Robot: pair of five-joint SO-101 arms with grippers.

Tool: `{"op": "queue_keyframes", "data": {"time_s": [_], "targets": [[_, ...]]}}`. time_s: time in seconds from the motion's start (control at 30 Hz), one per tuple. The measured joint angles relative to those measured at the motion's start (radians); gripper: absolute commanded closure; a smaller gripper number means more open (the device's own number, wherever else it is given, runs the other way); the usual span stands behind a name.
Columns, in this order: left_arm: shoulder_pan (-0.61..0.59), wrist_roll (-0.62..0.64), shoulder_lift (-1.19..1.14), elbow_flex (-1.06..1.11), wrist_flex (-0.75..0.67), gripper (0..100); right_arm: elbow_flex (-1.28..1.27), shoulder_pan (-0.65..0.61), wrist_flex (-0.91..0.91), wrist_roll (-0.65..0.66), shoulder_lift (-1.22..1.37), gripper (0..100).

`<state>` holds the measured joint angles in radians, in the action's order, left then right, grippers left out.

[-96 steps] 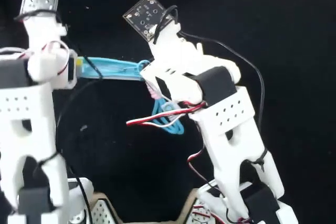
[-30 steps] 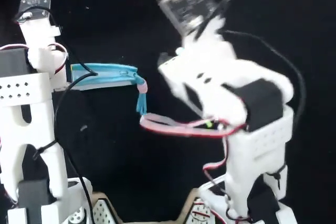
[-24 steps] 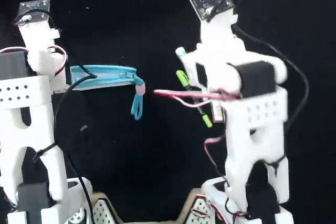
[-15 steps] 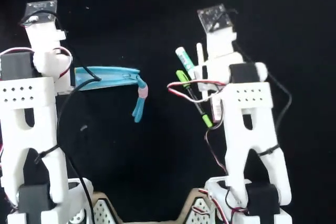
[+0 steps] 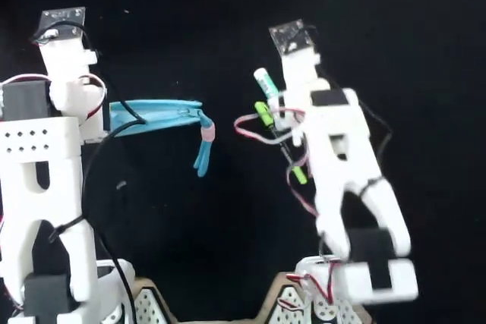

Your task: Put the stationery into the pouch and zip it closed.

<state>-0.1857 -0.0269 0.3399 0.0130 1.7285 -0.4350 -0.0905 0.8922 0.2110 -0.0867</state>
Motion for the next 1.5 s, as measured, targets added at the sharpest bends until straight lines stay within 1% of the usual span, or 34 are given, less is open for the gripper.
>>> {"op": "queue_keyframes", "data": {"time_s": [0.23,0.33,0.43,0.53,0.73,0.83,0.93,0.97,1.0,1.07,1.13,1.17,1.33,1.5], "targets": [[0.005,0.0,0.0,0.04,-0.029,97,0.347,-0.003,-0.012,0.002,0.364,89.5],[0.005,0.0,0.002,0.051,-0.034,97,0.465,-0.003,-0.012,0.023,0.505,89.5],[0.005,0.0,0.002,0.054,-0.034,97,0.575,-0.009,0.018,0.051,0.617,85.6],[0.005,0.0,0.002,0.054,-0.034,97,0.69,-0.026,0.103,0.058,0.69,81.1],[0.005,0.0,0.002,0.054,-0.034,97,0.921,-0.032,0.235,0.06,0.809,82.2],[0.005,0.0,0.002,0.054,-0.034,97,1.003,-0.035,0.27,0.06,0.87,82.2],[0.005,0.0,0.002,0.054,-0.034,97,1.06,-0.038,0.278,0.092,0.944,82.3],[0.005,0.0,0.002,0.054,-0.034,97,1.076,-0.038,0.278,0.104,0.965,83.8],[0.005,0.0,0.002,0.054,-0.034,97,1.092,-0.038,0.278,0.114,0.985,87.6],[0.005,0.0,0.002,0.054,-0.034,97,1.132,-0.038,0.29,0.121,1.014,99.4],[0.005,0.0,0.002,0.054,-0.034,97,1.172,-0.032,0.315,0.124,1.02,97.5],[0.005,0.0,0.002,0.054,-0.034,97,1.194,-0.026,0.33,0.124,1.02,99.2],[0.005,0.0,0.002,0.054,-0.034,97,1.359,0.012,0.499,0.133,1.022,98.8],[0.005,0.0,0.002,0.054,-0.034,97,1.616,0.025,0.77,0.135,1.022,98.8]]}}
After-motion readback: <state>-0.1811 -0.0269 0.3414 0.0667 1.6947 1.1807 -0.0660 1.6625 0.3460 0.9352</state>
